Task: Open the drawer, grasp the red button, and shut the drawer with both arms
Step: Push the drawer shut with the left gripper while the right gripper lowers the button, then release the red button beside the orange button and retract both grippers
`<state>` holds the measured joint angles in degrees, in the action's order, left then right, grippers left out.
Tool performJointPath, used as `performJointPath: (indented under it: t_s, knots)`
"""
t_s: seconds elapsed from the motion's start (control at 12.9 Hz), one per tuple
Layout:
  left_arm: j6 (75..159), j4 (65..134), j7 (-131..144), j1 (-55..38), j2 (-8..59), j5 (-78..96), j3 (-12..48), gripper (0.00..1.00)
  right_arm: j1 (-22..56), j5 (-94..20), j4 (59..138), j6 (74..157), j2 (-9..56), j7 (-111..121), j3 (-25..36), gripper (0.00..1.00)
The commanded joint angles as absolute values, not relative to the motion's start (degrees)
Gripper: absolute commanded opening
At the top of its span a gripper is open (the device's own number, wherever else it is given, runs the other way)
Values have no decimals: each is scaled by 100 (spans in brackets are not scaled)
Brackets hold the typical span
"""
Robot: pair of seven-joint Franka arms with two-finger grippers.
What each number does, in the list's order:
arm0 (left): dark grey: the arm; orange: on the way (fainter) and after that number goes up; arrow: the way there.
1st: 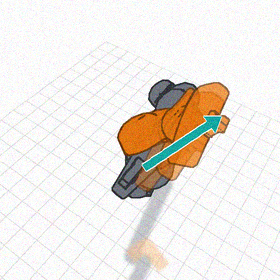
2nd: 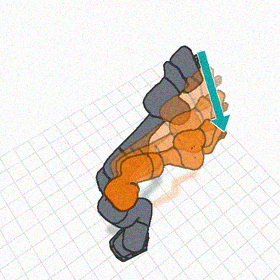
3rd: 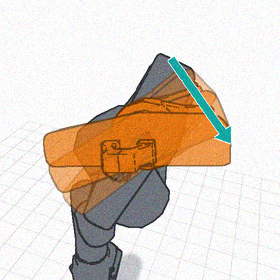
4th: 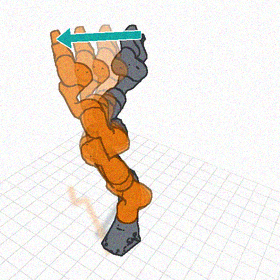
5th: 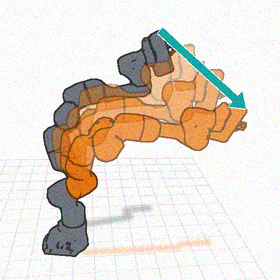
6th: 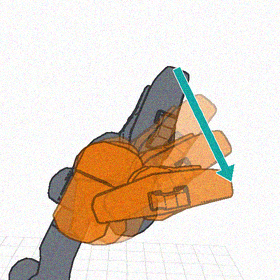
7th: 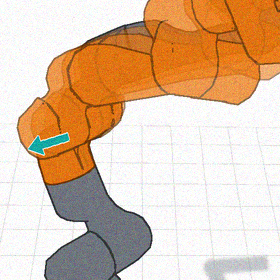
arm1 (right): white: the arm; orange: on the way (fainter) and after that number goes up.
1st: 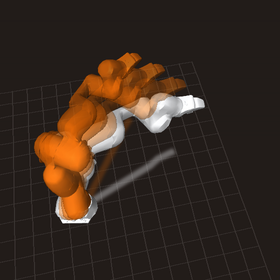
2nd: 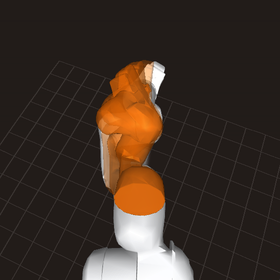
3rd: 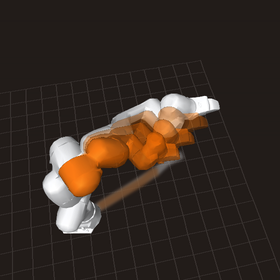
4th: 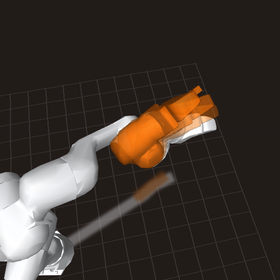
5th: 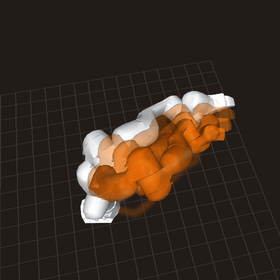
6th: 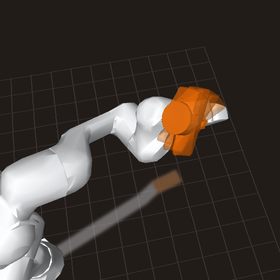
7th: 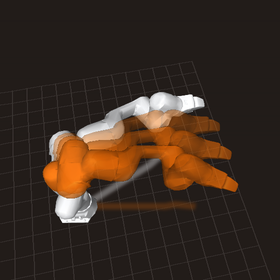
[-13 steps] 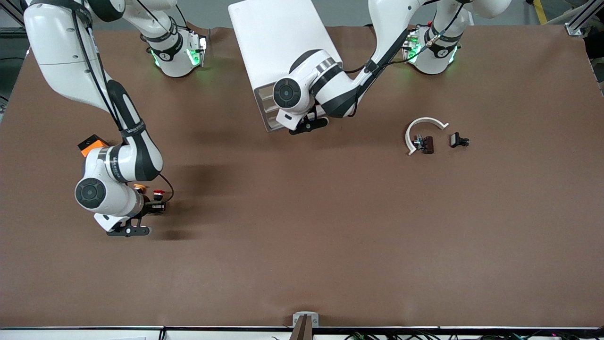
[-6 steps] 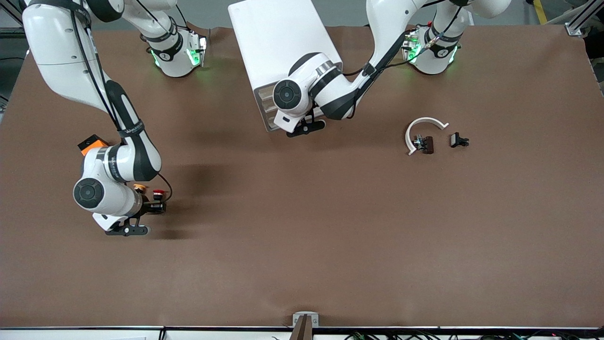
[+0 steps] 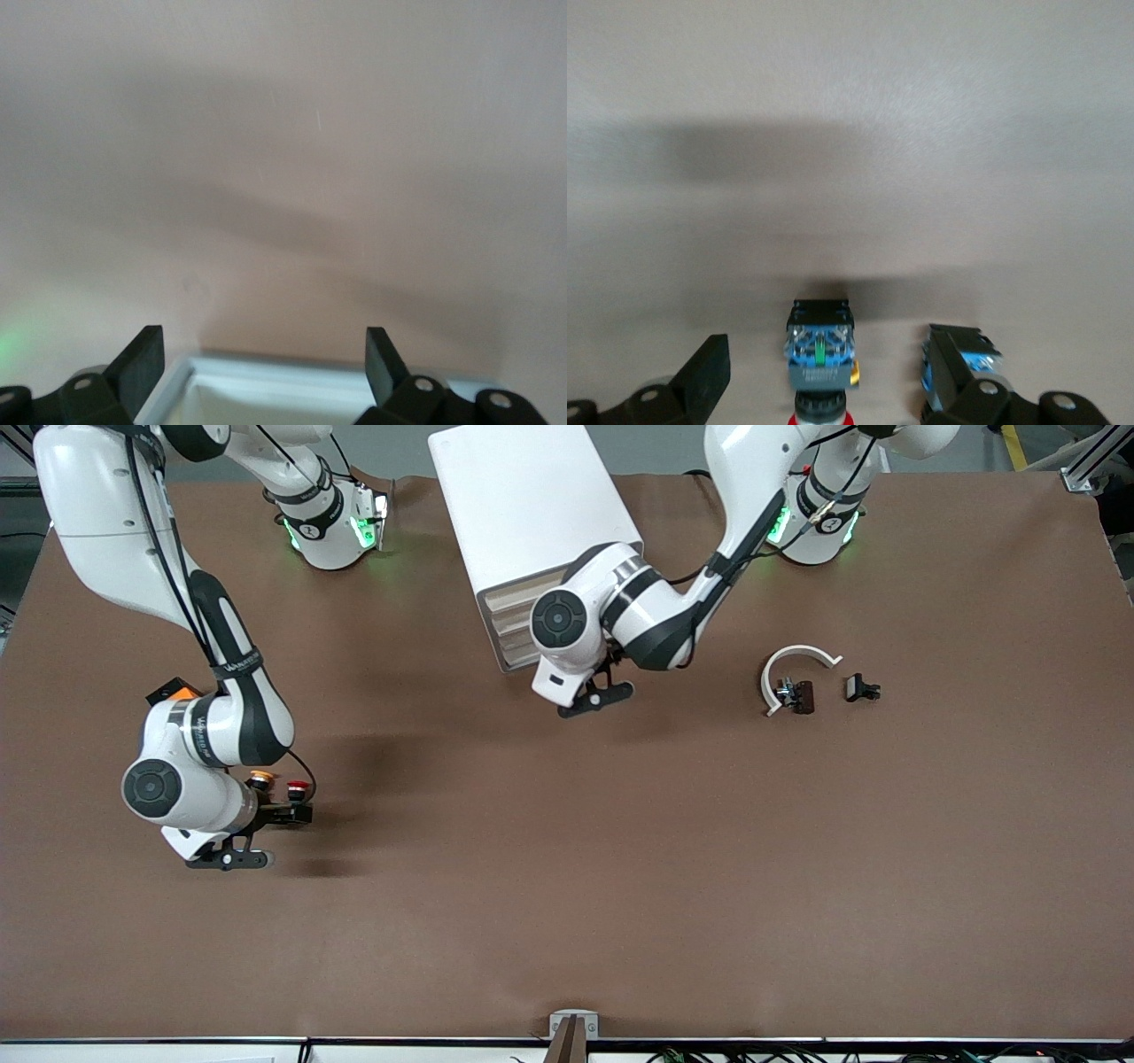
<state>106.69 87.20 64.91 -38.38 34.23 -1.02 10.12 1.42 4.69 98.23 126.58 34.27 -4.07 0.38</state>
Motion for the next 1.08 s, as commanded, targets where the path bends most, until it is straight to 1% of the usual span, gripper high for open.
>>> performJointPath:
  t_s: [0.0, 0.15, 0.31, 0.46, 0.62, 0.77, 0.85, 0.93, 1.0]
  knots:
    - [10626, 8517, 6434, -3228, 3165, -553, 1002, 100, 44, 510, 9844, 12227, 2902, -483, -88, 100]
    - [10617, 8490, 6434, -2806, 2858, -554, 993, 100, 44, 414, 9844, 11928, 2603, -483, -114, 100]
    - [10600, 8490, 6425, -2349, 2533, -554, 993, 100, 26, 343, 9722, 11551, 2470, -475, -123, 100]
    - [10573, 8499, 6111, -1901, 2278, -554, 993, 100, -9, 107, 9126, 10771, 2487, -448, -114, 100]
    - [10556, 8499, 5409, -1496, 2032, -554, 993, 100, -87, -122, 8712, 10233, 2514, -396, -114, 100]
    - [10486, 8508, 4837, -1092, 1777, -554, 1002, 100, -114, -132, 8570, 10160, 2505, -369, -114, 100]
    - [10224, 8525, 4451, -951, 1601, -554, 1019, 100, -114, -123, 8578, 10178, 2418, -360, -114, 100]
    - [10004, 8491, 4125, -888, 1469, -554, 1002, 100, -114, -123, 8613, 10143, 2234, -317, -114, 100]
    - [9976, 8490, 3826, -792, 1346, -554, 993, 100, -123, -123, 8639, 10116, 2041, -168, -106, 100]
